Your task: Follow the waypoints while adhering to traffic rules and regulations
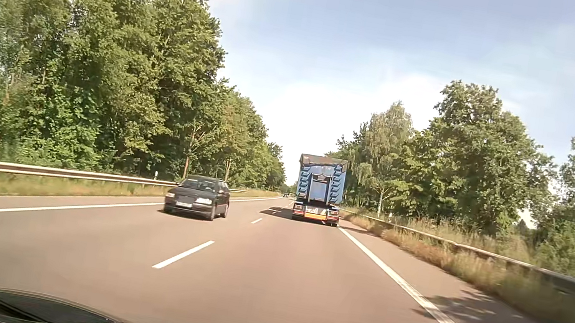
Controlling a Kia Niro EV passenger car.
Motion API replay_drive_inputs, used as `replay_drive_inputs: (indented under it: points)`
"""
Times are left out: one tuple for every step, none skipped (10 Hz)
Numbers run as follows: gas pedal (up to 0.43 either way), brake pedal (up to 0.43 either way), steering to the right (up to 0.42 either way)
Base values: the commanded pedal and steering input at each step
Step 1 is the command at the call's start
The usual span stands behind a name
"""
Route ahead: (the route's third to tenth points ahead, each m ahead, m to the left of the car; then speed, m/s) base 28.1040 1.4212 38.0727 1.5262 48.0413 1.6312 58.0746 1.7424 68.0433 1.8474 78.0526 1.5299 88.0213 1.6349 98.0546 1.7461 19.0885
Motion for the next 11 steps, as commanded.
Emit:
replay_drive_inputs:
  points:
    - [0.110,0.000,0.001]
    - [0.110,0.000,0.001]
    - [0.110,0.000,0.001]
    - [0.110,0.000,0.000]
    - [0.118,0.000,0.000]
    - [0.118,0.000,0.000]
    - [0.118,0.000,-0.001]
    - [0.118,0.000,-0.001]
    - [0.118,0.000,-0.001]
    - [0.118,0.000,-0.001]
    - [0.118,0.000,-0.001]
